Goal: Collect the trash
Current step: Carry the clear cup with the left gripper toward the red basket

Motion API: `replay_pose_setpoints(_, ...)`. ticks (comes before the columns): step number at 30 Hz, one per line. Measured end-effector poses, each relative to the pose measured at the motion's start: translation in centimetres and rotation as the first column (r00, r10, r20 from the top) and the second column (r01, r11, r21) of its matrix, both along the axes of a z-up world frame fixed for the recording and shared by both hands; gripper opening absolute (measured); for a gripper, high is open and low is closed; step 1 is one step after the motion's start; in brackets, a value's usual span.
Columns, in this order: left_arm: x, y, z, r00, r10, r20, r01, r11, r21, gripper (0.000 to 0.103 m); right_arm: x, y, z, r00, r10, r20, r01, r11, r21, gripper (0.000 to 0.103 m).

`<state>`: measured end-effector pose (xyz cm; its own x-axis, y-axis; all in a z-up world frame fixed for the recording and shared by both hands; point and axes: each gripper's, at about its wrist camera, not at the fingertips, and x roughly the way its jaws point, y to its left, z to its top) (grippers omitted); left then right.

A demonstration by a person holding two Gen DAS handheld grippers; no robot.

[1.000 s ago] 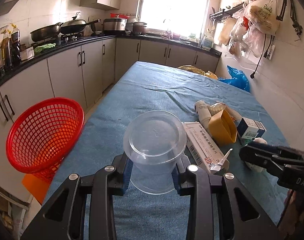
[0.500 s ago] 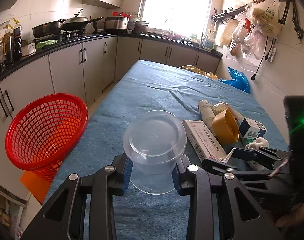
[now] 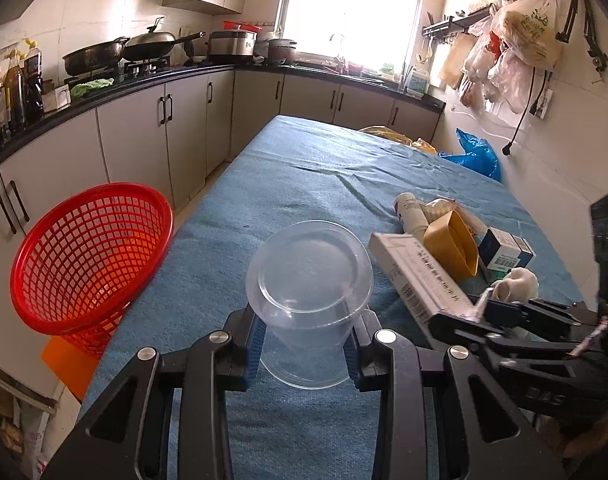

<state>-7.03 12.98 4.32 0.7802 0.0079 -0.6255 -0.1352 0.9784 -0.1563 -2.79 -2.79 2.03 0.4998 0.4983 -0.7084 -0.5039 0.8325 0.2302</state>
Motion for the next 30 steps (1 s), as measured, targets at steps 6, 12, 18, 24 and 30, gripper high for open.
replay_pose_setpoints(6,-0.3,-1.1,0.5,1.0,-0.013,0.002,0.013,1.0,0.019,0.033,-1.6,-1.7,1.0,1.0,-0.006,0.015,0.005,0.999,0.054,0.056)
replay_pose_setpoints(12,-0.6,-2.0,0.9,1.0,-0.025,0.003,0.025,0.999,0.037,0.033,-2.2,-2.7,1.4,1.0,-0.013,0.021,0.011,0.997,0.075,0.056)
replay_pose_setpoints(18,-0.9,-2.5,1.3,0.999,-0.032,0.006,0.032,0.998,0.046,0.033,-2.6,-3.3,1.6,1.0,-0.018,0.025,0.016,0.996,0.087,0.056)
replay_pose_setpoints(24,-1.3,-2.4,1.6,0.999,-0.031,0.014,0.031,0.998,0.045,0.033,-2.8,-3.4,1.8,0.999,-0.013,0.029,0.011,0.996,0.092,0.056)
replay_pose_setpoints(30,-1.7,-2.0,1.9,0.999,-0.025,0.024,0.024,0.999,0.041,0.033,-3.1,-3.1,2.0,1.0,-0.004,0.03,0.001,0.995,0.095,0.056)
